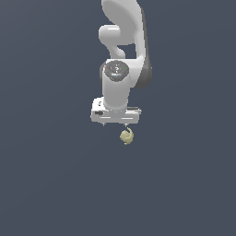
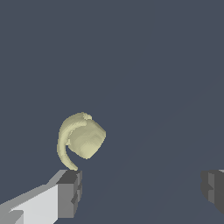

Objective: Pick up the object and move it to a goal position.

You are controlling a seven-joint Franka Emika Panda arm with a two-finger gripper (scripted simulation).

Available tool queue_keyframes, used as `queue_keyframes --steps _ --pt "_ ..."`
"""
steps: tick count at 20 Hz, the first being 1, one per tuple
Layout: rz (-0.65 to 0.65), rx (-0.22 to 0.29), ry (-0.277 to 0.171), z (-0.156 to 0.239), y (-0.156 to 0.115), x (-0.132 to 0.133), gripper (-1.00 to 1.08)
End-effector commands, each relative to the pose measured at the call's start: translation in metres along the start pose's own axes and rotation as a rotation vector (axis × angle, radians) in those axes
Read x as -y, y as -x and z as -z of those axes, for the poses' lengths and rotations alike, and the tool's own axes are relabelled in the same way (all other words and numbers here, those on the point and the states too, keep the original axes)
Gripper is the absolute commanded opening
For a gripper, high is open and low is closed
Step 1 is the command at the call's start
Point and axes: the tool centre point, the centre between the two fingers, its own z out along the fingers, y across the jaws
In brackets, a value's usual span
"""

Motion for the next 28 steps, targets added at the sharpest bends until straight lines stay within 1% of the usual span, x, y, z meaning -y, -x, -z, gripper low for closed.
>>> queue_keyframes --steps 1,10,14,21,28 --pt "0.0 0.0 0.0 0.0 0.0 0.0 1.0" --pt "-0.054 -0.013 -0.003 0.004 -0.009 -0.01 1.0" --pt "-0.055 -0.014 -0.003 0.005 -0.011 -0.012 1.0" --pt "-0.082 -0.016 -0.005 0.002 -0.01 -0.007 1.0" --pt "-0.169 -0.023 -0.013 -0.006 -0.011 0.004 1.0"
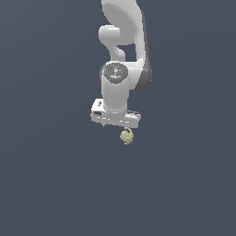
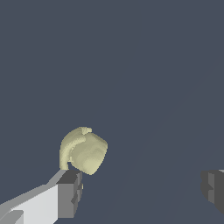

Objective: Pick up the object and move it to a goal position.

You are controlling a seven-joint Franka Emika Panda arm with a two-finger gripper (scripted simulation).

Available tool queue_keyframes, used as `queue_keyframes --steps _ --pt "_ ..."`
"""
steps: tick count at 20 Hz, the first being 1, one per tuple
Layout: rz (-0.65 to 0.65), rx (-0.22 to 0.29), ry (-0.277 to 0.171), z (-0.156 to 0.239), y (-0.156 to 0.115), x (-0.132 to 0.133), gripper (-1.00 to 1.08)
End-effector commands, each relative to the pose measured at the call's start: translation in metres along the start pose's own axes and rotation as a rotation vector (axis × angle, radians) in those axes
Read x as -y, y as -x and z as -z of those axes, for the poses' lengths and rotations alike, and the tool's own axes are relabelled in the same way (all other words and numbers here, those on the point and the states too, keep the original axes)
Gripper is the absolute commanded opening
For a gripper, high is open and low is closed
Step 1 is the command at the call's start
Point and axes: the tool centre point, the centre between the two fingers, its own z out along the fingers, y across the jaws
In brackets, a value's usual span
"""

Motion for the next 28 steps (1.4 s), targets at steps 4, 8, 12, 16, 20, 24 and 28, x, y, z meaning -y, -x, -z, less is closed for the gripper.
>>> queue_keyframes --steps 4,8,12,16,20,24,28 --pt "-0.098 -0.007 -0.009 -0.009 0.002 0.012 1.0" --pt "-0.192 -0.013 -0.017 -0.018 0.005 0.024 1.0" --pt "-0.289 -0.018 -0.025 -0.026 0.007 0.035 1.0" --pt "-0.386 -0.023 -0.033 -0.035 0.011 0.046 1.0" --pt "-0.467 -0.027 -0.04 -0.041 0.013 0.054 1.0" --pt "-0.528 -0.03 -0.046 -0.047 0.016 0.06 1.0" --pt "-0.569 -0.031 -0.049 -0.05 0.017 0.065 1.0"
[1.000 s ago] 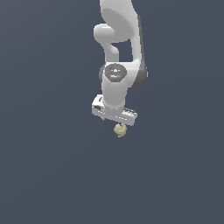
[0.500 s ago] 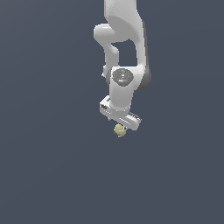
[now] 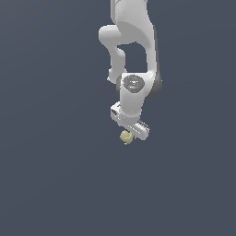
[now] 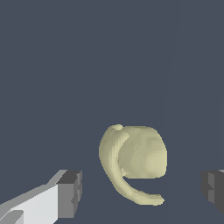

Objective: Pick up the object and move it to a goal position.

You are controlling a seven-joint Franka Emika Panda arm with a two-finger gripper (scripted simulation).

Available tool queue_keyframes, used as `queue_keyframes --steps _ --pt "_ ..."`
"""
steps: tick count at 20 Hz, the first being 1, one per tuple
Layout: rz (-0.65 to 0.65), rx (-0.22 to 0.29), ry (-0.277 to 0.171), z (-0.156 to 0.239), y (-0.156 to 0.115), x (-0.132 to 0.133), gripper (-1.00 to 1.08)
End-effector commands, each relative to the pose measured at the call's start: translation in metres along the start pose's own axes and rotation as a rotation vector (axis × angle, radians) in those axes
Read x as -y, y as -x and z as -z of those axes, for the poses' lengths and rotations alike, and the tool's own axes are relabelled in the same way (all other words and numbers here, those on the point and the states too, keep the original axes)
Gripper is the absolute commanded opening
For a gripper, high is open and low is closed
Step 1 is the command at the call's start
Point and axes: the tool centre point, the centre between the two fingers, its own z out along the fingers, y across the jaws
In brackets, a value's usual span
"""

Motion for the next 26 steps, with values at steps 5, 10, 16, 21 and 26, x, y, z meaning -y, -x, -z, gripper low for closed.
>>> queue_keyframes --steps 5,10,16,21,26 --pt "-0.039 -0.002 -0.003 -0.003 0.003 0.002 1.0" --pt "-0.035 -0.002 -0.003 -0.006 0.003 0.002 1.0" --pt "-0.038 -0.002 -0.003 -0.033 0.004 0.001 1.0" --pt "-0.039 -0.002 -0.003 -0.051 0.004 0.002 1.0" --pt "-0.039 -0.002 -0.003 -0.053 0.003 0.002 -1.0"
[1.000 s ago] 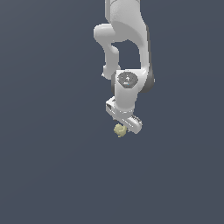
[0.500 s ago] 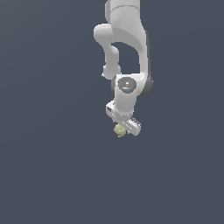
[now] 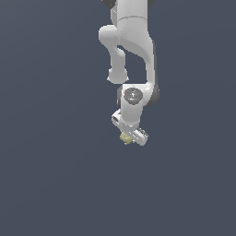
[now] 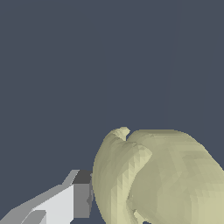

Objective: Pick up the object and move it to a goal position.

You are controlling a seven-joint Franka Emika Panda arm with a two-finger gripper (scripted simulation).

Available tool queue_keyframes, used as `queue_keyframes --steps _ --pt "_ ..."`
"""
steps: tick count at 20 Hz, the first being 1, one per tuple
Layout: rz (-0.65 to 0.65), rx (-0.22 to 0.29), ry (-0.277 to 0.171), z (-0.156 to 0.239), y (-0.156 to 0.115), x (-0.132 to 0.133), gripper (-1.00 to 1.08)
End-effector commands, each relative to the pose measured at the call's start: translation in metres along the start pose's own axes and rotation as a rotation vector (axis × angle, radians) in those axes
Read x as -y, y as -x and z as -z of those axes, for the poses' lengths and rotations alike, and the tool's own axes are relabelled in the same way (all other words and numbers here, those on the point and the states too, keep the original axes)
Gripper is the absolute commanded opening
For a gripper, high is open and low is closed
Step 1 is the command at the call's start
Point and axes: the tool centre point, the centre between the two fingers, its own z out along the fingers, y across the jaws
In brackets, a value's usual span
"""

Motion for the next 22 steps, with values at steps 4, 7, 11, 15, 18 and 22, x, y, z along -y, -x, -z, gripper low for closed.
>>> queue_keyframes --steps 4,7,11,15,18,22 --pt "0.0 0.0 0.001 -0.001 0.0 0.0 -1.0" --pt "0.0 0.0 0.001 -0.001 0.0 0.0 -1.0" --pt "0.0 0.0 0.0 0.0 0.002 0.001 -1.0" --pt "0.0 0.0 0.0 0.002 0.014 0.005 -1.0" --pt "0.0 0.0 0.0 0.005 0.032 0.01 -1.0" --pt "0.0 0.0 0.0 0.01 0.065 0.021 -1.0"
